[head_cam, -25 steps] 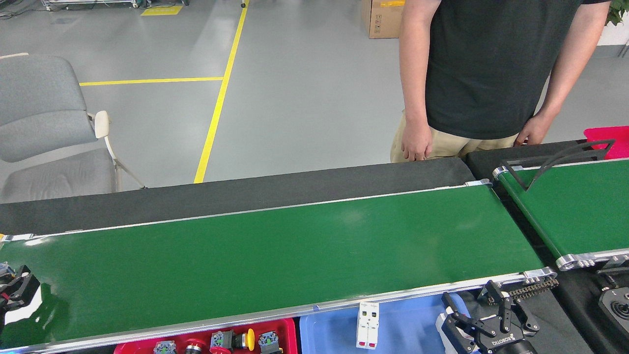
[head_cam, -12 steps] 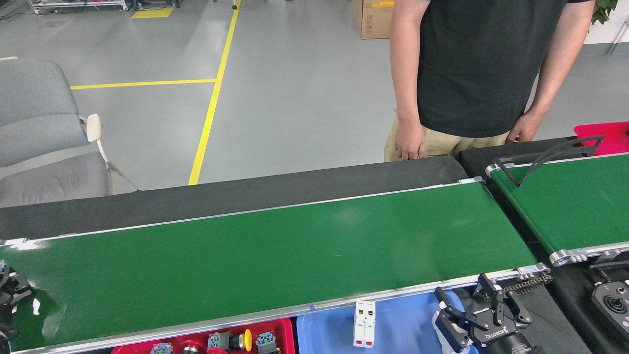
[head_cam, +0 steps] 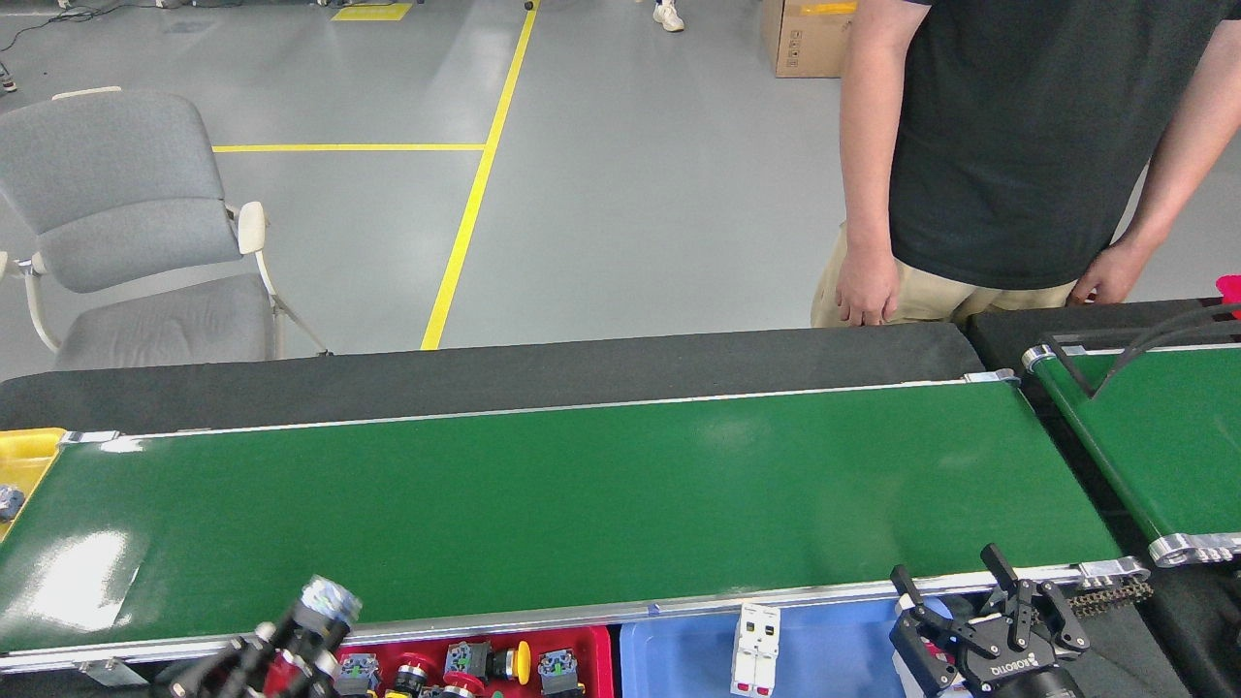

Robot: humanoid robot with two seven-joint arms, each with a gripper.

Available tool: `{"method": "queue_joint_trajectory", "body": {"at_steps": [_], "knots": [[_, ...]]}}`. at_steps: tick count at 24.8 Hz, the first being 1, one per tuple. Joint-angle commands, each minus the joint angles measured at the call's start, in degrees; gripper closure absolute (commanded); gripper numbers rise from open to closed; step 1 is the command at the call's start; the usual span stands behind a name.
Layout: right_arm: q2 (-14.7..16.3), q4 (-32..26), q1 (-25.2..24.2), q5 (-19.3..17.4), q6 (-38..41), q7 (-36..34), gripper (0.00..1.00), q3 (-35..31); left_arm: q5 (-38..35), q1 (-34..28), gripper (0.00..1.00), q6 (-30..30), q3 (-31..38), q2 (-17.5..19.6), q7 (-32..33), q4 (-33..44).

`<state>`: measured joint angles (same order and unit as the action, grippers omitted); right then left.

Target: Pick switch part from conveyor to tray

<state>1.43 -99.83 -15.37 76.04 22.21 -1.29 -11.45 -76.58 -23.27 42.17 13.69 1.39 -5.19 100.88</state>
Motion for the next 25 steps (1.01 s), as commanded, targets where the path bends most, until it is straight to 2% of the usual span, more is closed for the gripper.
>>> {"method": "queue_joint_trajectory", "body": {"at_steps": [1,4,6,9,11,13,20,25], "knots": [[-0.64,-1.07,-0.54,-0.19,-0.41,-0.21,0.00,-0.59,0.03,0.07,0.00,1.69,0.89,0.45,-0.08,0.90],[-1.17,-1.07,-0.80,-0.01,-4.72,-0.29,0.00,-0.59,0.03,1.91,0.00,0.81,7.49,-0.25,-0.08,0.90],[-2.49,-1.25,-0.63,0.08,-6.30,-0.29,0.00,-0.51,-0.59,3.14,0.00,-2.09,12.06,-0.16,0.01,0.81],[-2.66,-1.51,-0.72,0.16,-6.13,-0.21,0.00,-0.42,-3.40,2.88,0.00,-16.93,17.68,0.36,-0.08,0.73],[-1.78,-1.42,-0.89,0.16,-5.77,-0.29,0.00,-0.24,-4.72,2.18,0.00,-21.60,18.91,0.80,-0.17,0.37],[0.68,-1.42,-1.33,0.25,-3.49,-0.12,0.00,0.28,-5.33,0.77,0.00,-21.69,19.35,1.24,-0.17,0.37],[0.41,-1.51,0.08,0.16,-3.14,0.41,0.00,0.28,-5.16,-0.72,0.00,-21.25,18.65,2.74,-0.08,0.20],[0.24,-1.51,2.01,0.16,-3.05,1.64,0.00,0.28,-4.63,-0.63,0.00,-16.94,18.12,2.91,-0.08,0.02]]}}
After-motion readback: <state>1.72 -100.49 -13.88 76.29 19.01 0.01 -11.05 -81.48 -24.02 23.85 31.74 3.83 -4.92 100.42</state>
